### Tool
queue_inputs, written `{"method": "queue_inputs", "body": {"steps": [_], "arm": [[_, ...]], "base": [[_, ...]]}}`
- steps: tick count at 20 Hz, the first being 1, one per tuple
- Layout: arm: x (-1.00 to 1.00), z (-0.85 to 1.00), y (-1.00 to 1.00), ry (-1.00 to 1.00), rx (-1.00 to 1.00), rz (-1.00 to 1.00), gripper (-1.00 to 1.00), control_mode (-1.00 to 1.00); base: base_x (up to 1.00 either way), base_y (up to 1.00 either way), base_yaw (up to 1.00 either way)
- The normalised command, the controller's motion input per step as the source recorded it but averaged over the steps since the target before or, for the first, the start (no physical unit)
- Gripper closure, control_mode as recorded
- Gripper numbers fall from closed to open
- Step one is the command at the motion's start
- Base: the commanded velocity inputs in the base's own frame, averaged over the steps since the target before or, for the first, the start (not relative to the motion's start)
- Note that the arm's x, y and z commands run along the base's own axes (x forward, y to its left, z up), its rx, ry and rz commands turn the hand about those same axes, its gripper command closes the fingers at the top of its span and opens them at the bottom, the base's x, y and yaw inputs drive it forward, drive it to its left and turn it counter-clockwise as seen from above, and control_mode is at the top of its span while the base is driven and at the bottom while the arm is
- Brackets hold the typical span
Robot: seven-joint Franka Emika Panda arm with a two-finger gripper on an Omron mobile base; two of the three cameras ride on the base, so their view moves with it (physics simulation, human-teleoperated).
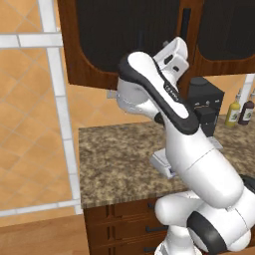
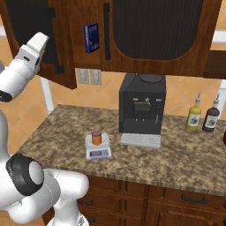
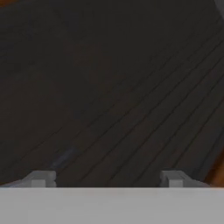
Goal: Pick the jam and place it on the digital scale for weighing, and close the cabinet.
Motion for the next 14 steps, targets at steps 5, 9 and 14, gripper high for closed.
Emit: {"method": "queue_inputs", "body": {"steps": [5, 9, 14], "arm": [[0.88, -0.64, 0.00, -0.14, -0.26, -0.22, -1.00, -1.00], [1.00, -0.51, -0.18, 0.05, -0.06, -0.18, -1.00, -1.00], [1.00, -0.17, -0.22, 0.17, 0.00, -0.16, -1.00, -1.00]], "base": [[0.00, 0.00, 0.00], [0.00, 0.00, 0.00], [0.00, 0.00, 0.00]]}}
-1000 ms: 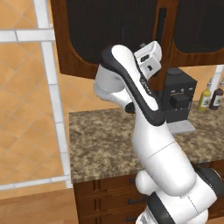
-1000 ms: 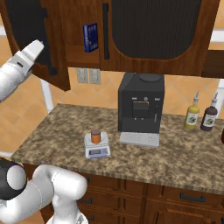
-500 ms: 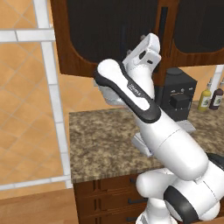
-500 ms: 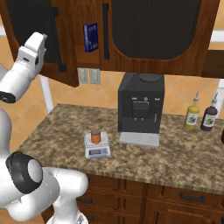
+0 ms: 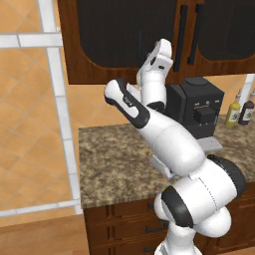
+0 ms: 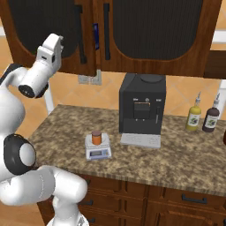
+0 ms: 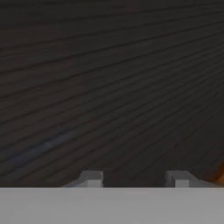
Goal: Pick the jam and place it on the digital scale for weighing, and close the cabinet.
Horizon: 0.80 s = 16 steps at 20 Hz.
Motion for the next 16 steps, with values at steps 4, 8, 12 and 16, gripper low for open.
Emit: {"method": "queue_inputs", "body": {"steps": [4, 8, 12, 16], "arm": [[1.00, 0.00, -0.19, 0.13, 0.00, -0.10, -1.00, -1.00], [1.00, -0.13, -0.16, 0.07, 0.00, -0.05, -1.00, -1.00], [0.93, -0.31, -0.07, 0.00, 0.00, -0.01, -1.00, -1.00], [0.40, -0.56, -0.11, 0.00, 0.00, 0.00, -1.00, -1.00]], "base": [[0.00, 0.00, 0.00], [0.00, 0.00, 0.00], [0.00, 0.00, 0.00], [0.00, 0.00, 0.00]]}}
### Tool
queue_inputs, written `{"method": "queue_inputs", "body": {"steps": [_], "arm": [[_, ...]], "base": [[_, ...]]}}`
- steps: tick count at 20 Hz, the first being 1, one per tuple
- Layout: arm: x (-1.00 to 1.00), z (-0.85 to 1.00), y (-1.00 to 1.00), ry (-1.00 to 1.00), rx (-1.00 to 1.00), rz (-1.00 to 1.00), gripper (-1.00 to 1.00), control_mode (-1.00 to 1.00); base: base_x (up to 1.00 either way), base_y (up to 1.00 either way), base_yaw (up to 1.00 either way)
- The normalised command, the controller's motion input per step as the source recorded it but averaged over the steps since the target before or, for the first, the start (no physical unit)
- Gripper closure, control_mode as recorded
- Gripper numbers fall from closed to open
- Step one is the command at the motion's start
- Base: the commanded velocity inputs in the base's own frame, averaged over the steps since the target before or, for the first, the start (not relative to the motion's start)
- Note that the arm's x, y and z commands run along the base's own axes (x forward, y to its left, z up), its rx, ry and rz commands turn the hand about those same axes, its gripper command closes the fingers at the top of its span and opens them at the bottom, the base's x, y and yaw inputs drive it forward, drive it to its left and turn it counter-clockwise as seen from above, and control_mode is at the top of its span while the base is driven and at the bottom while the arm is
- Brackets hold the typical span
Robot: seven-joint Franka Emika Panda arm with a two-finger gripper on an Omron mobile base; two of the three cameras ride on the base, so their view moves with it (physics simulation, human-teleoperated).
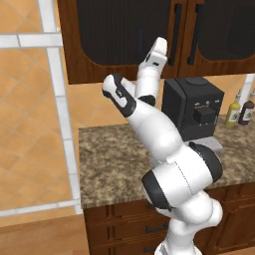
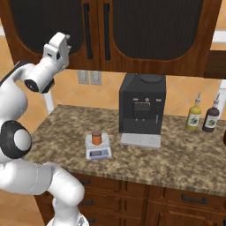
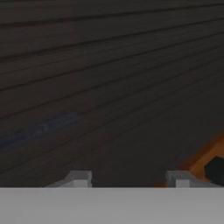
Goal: Pick the jam and place it on the digital scale for weighing, and close the cabinet.
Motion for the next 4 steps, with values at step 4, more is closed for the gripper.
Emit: {"method": "queue_inputs", "body": {"steps": [4], "arm": [[-0.19, -0.43, -0.34, 0.11, 0.06, 0.00, -1.00, -1.00]], "base": [[0.00, 0.00, 0.00]]}}
